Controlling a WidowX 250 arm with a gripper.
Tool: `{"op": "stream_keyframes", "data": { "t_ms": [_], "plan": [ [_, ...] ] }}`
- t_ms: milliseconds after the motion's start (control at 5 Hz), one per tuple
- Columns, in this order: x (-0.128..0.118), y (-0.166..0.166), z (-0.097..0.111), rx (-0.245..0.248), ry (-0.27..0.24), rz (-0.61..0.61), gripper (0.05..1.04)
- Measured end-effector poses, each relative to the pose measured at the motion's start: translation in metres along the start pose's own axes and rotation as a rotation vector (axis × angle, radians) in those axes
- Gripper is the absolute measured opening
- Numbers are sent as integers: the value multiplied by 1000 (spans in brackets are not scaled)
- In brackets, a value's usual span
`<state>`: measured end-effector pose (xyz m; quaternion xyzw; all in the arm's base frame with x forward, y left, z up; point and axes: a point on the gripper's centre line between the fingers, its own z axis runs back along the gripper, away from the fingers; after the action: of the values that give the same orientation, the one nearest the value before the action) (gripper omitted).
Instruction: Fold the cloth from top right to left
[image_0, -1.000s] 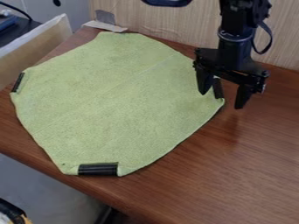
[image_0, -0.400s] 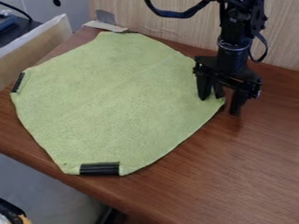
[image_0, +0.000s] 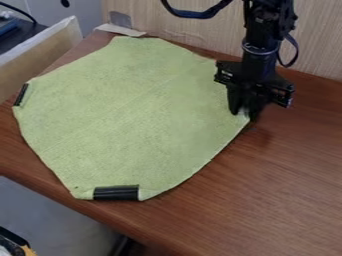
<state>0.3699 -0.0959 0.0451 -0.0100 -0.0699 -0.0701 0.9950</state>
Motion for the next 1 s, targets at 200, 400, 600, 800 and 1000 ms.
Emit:
{"op": "stream_keyframes", "data": {
  "t_ms": [200, 400, 600, 800, 1000],
  "plan": [
    [1, 0, 1, 0, -2, 0, 186],
    [3, -1, 3, -6, -4, -21, 109],
    [8, -3, 7, -16, -15, -47, 74],
    [15, -5, 13, -22, -31, -75, 69],
    [14, -1, 22, -2, -17, -89, 68]
  ]
}}
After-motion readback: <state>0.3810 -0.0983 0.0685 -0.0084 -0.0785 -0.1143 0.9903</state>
